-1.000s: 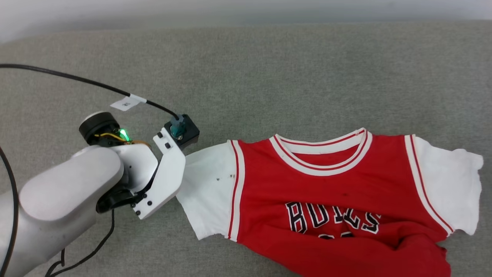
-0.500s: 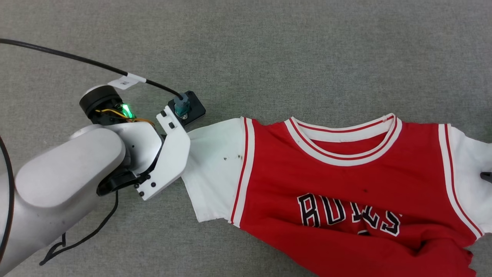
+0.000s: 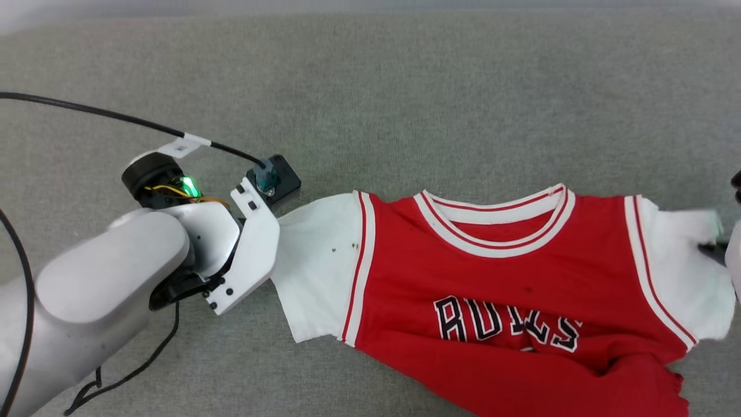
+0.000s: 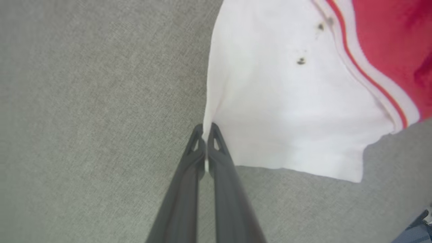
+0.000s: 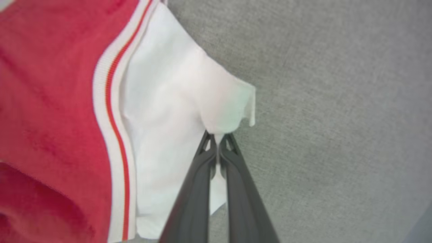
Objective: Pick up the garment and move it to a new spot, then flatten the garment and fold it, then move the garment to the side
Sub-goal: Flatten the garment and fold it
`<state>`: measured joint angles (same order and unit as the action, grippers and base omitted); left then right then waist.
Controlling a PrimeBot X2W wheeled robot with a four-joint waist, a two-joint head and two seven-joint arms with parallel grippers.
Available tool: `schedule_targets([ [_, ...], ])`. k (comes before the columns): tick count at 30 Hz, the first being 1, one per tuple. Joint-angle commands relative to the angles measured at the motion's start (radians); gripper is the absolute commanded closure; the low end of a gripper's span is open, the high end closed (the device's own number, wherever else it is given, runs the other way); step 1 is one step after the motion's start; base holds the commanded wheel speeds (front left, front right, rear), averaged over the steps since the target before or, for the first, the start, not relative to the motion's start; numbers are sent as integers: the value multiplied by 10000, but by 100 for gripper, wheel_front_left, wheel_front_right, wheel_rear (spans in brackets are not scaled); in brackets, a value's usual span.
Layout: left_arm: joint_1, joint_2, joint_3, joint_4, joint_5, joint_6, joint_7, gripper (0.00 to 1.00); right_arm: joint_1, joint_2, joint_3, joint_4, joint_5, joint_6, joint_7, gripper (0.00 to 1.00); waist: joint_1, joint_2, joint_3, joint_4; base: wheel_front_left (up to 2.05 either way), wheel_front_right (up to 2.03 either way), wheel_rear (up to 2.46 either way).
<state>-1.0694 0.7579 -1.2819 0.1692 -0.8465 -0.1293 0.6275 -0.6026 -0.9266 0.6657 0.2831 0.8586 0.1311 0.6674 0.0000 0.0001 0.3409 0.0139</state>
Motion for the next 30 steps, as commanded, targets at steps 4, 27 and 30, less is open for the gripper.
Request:
schedule_targets([
  [4, 159, -23, 24, 189, 292, 6, -607, 100, -329, -203, -25, -171, -119, -7, -782, 100, 0, -1, -1026, -105, 0, 0, 0],
  [27, -1968, -716, 1610, 1326, 1184, 589, -3495, 100, -3358, -345, -776, -1763, -1176, -9, -2580, 100, 0, -1, -2743, 4, 0, 0, 0],
  [30, -2668, -917, 1856, 1716, 1453, 598, -3834, 100, -4333, -3, -788, -1470, -1479, -9, -2666, 100, 0, -1, -2415, 2, 0, 0, 0],
])
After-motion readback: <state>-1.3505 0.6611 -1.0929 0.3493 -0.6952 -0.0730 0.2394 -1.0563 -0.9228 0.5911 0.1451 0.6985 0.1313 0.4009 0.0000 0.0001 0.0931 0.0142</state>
